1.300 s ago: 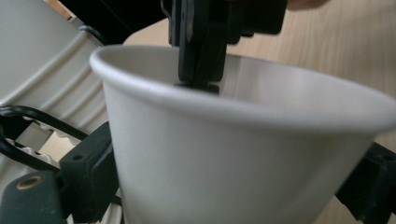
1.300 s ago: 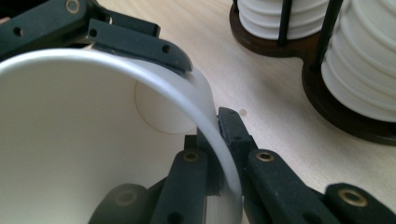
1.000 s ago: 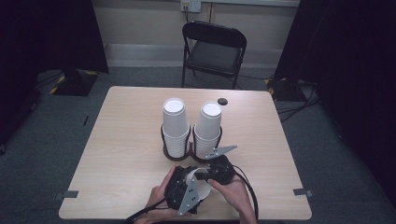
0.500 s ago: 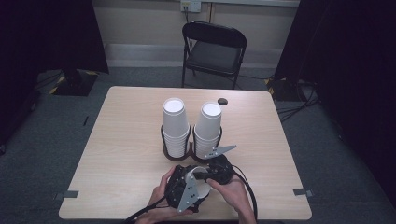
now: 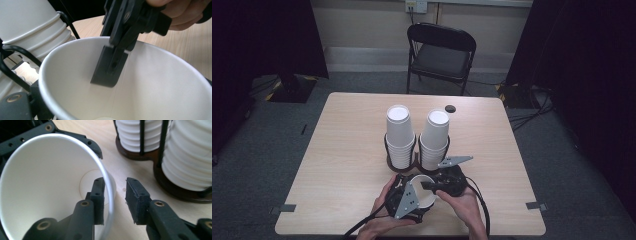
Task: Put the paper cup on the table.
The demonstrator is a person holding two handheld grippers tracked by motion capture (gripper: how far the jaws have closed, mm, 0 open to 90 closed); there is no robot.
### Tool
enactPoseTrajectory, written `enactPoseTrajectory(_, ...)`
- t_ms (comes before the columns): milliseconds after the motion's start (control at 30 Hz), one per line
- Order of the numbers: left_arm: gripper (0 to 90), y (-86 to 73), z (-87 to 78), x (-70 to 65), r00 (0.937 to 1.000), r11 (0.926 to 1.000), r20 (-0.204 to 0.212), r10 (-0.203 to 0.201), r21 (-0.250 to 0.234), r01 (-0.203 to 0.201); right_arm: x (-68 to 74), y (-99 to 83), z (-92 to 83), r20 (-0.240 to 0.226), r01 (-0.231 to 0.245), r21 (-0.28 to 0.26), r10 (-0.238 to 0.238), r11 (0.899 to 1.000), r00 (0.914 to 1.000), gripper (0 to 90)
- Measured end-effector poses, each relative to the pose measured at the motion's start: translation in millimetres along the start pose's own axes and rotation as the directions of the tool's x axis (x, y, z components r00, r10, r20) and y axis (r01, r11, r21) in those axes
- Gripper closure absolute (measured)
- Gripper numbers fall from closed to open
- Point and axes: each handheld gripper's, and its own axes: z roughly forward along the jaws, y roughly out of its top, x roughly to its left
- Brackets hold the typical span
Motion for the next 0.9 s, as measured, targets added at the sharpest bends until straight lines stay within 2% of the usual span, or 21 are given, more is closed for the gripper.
enactPoseTrajectory(67,8.3,-0.5,-1.7,3.5,0.9998,0.9998,-0.005,-0.018,-0.008,0.018,0.3,-1.0,-2.6,-0.003,-0.002,-0.031,0.002,1.000,1.0000,63.6)
enactPoseTrajectory(133,8.4,-1.6,-3.6,6.7,0.9981,0.9977,0.003,-0.061,-0.028,0.061,0.7,-1.7,-4.7,-0.001,-0.005,-0.054,0.005,0.999,1.0000,60.5)
enactPoseTrajectory(333,8.4,-8.0,-7.2,12.9,0.9955,0.9955,-0.011,-0.094,-0.011,0.094,2.2,-2.1,-7.5,0.009,0.011,-0.124,-0.010,0.992,0.9999,54.8)
enactPoseTrajectory(400,8.5,-10.5,-9.2,15.9,0.9925,0.9925,-0.019,-0.121,-0.019,0.121,1.2,-3.3,-8.6,0.009,0.016,-0.156,-0.015,0.988,0.9998,52.6)
enactPoseTrajectory(500,8.4,-12.6,-13.1,20.3,0.9907,0.9910,-0.027,-0.133,-0.020,0.132,0.7,-5.3,-11.3,0.010,0.014,-0.205,-0.013,0.979,0.9999,48.9)
enactPoseTrajectory(633,8.4,-14.3,-16.3,24.7,0.9862,0.9863,-0.028,-0.163,-0.031,0.162,0.4,-7.6,-15.4,0.036,0.016,-0.257,-0.007,0.966,0.9993,41.0)
enactPoseTrajectory(900,8.5,-17.9,-23.8,31.6,0.9775,0.9775,-0.047,-0.206,-0.056,0.203,-6.3,-19.5,-19.5,0.092,-0.008,-0.340,0.042,0.941,0.9949,32.3)
